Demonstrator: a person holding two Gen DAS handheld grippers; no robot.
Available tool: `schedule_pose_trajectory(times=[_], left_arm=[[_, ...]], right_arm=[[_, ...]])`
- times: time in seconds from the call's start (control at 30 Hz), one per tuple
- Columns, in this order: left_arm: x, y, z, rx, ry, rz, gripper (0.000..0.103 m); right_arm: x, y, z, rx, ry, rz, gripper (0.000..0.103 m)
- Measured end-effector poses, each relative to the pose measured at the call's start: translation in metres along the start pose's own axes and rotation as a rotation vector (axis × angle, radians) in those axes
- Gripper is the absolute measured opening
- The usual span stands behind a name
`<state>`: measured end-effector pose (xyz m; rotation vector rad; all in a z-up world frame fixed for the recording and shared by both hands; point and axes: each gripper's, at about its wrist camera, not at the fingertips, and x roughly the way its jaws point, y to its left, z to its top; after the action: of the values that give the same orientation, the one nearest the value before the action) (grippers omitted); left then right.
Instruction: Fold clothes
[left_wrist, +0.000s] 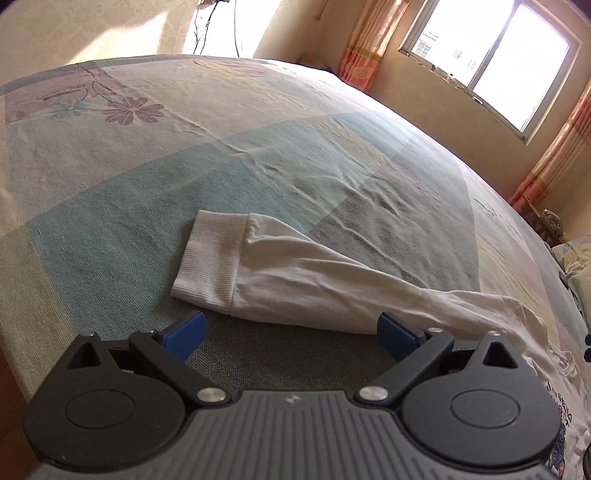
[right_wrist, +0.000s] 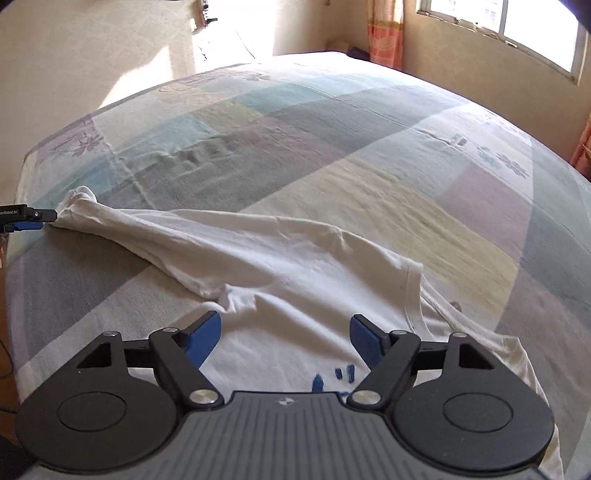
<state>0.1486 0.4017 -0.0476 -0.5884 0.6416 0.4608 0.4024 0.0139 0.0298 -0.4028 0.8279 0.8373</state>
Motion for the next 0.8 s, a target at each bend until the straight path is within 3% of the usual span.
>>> schedule_pose_trajectory(times=[0.2, 0.27, 0.43, 0.57, 0.63, 0.67, 0.8], left_arm=[[-0.024, -0.010, -0.017, 0.039, 0.021, -0.017, 0.099], [-0.028, -0.011, -0.022, 0.046, 0.030, -0.015, 0.099], [-0.032, -0.012, -0.036, 0.056, 0.050, -0.016, 0.099], [-0.035, -0.013, -0.047, 0.064, 0.066, -0.017, 0.099], [-0.035, -0.013, -0.049, 0.064, 0.070, -0.019, 0.099], [-0.034, -0.013, -0.049, 0.063, 0.070, -0.021, 0.099], [-0.031, -0.013, -0.050, 0.058, 0.069, -0.028, 0.099]], right_arm=[[0.071, 0.063, 0.097, -0.260, -0.053, 0.171, 0.054], [0.100, 0.087, 0.116, -0.329, -0.045, 0.204, 0.054], [0.167, 0.151, 0.131, -0.517, 0.015, 0.250, 0.053], [0.192, 0.175, 0.120, -0.613, 0.050, 0.263, 0.050], [0.192, 0.172, 0.119, -0.571, 0.061, 0.322, 0.030], [0.190, 0.171, 0.119, -0.561, 0.067, 0.339, 0.015], [0.187, 0.174, 0.122, -0.579, 0.056, 0.293, 0.005]])
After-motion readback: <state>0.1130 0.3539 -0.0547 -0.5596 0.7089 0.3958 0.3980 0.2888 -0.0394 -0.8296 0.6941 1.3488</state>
